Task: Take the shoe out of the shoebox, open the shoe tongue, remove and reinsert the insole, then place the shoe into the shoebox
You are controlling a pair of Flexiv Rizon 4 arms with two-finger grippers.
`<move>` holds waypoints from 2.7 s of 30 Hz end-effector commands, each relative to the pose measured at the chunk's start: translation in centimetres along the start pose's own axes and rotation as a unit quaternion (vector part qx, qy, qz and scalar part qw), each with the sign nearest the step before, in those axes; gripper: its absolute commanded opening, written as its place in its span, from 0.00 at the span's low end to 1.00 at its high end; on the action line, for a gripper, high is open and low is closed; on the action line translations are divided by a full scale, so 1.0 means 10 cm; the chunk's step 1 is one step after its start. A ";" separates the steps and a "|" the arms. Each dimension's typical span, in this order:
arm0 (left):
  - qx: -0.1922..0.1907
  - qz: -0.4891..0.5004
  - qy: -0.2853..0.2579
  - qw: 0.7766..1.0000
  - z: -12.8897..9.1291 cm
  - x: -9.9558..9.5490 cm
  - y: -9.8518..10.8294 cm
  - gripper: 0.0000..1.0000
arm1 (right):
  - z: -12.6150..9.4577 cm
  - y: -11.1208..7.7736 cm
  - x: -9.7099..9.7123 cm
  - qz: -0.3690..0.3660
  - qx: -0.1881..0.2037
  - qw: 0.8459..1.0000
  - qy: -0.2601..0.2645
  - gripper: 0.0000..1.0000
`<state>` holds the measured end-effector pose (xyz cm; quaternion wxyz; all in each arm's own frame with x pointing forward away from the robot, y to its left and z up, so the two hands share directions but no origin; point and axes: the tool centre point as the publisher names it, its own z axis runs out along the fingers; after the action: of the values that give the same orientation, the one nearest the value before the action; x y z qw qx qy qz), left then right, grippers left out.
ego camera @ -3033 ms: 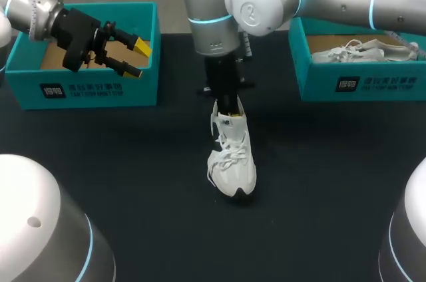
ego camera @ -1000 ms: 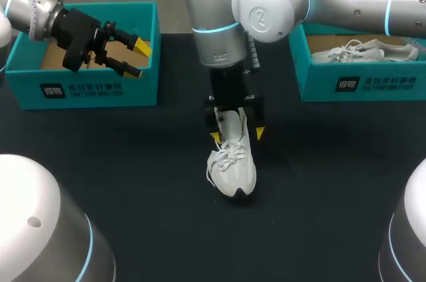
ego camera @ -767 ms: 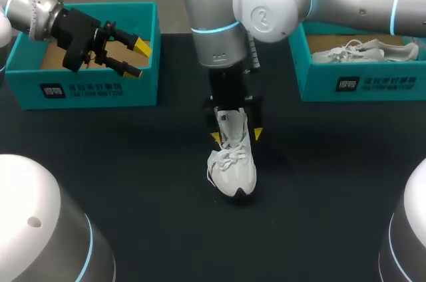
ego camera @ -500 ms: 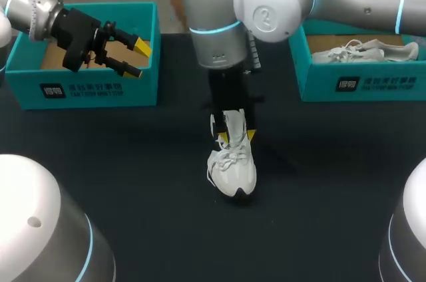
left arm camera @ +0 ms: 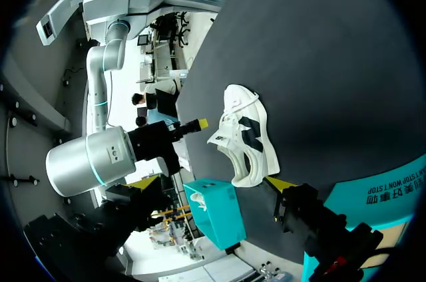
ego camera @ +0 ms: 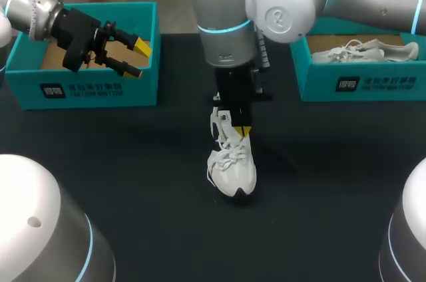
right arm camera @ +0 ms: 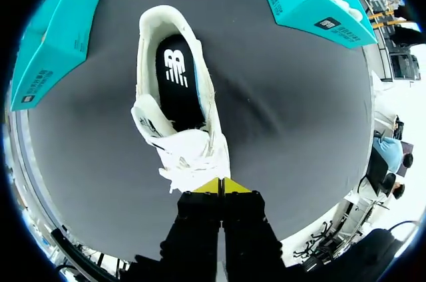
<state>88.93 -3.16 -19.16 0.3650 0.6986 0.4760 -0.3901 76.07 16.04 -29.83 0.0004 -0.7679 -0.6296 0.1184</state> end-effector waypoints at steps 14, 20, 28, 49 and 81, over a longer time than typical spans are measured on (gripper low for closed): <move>0.002 0.001 0.001 1.000 0.00 0.00 0.01 1.00 | 0.02 0.34 0.26 -0.021 -0.024 0.999 0.012 0.00; 0.002 0.001 0.001 1.000 0.00 0.00 0.01 1.00 | 0.11 0.49 0.32 -0.029 -0.023 0.999 0.001 0.00; 0.002 0.001 0.001 1.000 0.00 0.00 0.01 1.00 | 0.13 0.59 0.31 -0.020 -0.028 0.999 -0.015 0.00; 0.002 0.001 0.001 1.000 0.00 0.00 0.01 1.00 | 0.01 0.26 0.38 -0.062 -0.038 0.997 0.006 0.00; 0.002 0.001 0.001 1.000 0.00 0.00 0.01 1.00 | -0.06 0.63 0.36 -0.227 -0.117 0.964 0.070 0.00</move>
<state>88.93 -3.16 -19.16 0.3650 0.6986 0.4760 -0.3901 83.71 19.26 -31.29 -0.0164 -0.6729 -0.7385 0.0400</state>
